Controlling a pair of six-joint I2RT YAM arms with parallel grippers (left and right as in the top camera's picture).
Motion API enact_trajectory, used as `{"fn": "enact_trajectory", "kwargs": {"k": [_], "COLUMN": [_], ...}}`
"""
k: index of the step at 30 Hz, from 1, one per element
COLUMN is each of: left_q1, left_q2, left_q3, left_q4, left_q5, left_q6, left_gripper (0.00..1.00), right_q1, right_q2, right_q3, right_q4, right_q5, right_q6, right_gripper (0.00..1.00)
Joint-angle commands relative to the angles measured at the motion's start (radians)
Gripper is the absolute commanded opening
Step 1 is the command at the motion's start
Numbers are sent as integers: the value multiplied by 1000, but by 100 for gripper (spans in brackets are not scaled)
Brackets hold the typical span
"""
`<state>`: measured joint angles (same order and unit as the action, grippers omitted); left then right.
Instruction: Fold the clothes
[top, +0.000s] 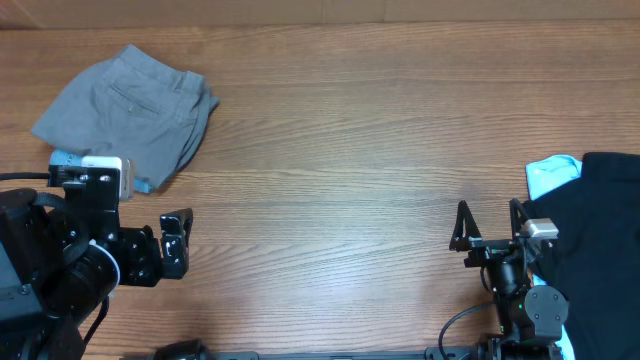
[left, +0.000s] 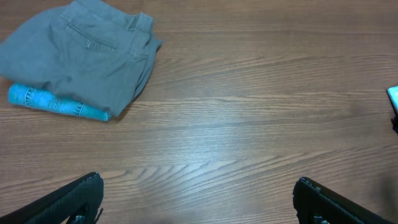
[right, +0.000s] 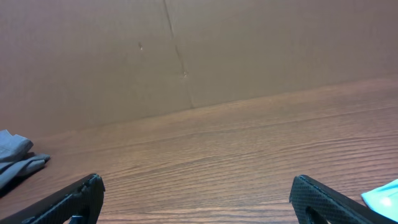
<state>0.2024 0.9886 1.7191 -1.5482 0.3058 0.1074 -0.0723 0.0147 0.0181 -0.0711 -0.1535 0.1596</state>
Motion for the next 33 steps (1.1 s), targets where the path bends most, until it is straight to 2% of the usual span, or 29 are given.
{"fn": "enact_trajectory", "kwargs": {"k": [1,12,21,23,26,28,33], "left_q1": [-10,-11,-126,-151,-200,-222,-230], "left_q2": [-1,-1,-50,-81,-156,-226,-396], "left_q3": [-2,-2,-8,-44,-174,-302,-625], "left_q4": [3,5,8,89,307,470,744], "left_q5": [-2,-2,-29,-21,3,18,56], "left_q6": [-10,-10,-6,-7,-7,-7,-11], "left_gripper": [100,100,100,100,100,100,100], "right_q1": [-7,-7,-7,-7,-7,-7,-7], "right_q2": [-12,-12,-12,-12,-12,-12,-12], "right_q3": [-10,-10,-10,-10,-10,-10,-10], "right_q4": [6,6,6,6,6,6,6], "right_q5": [-5,-5,-5,-5,-5,-5,-5], "right_q6": [-4,-4,-4,-4,-4,-4,-4], "right_gripper": [100,100,100,100,100,100,100]}}
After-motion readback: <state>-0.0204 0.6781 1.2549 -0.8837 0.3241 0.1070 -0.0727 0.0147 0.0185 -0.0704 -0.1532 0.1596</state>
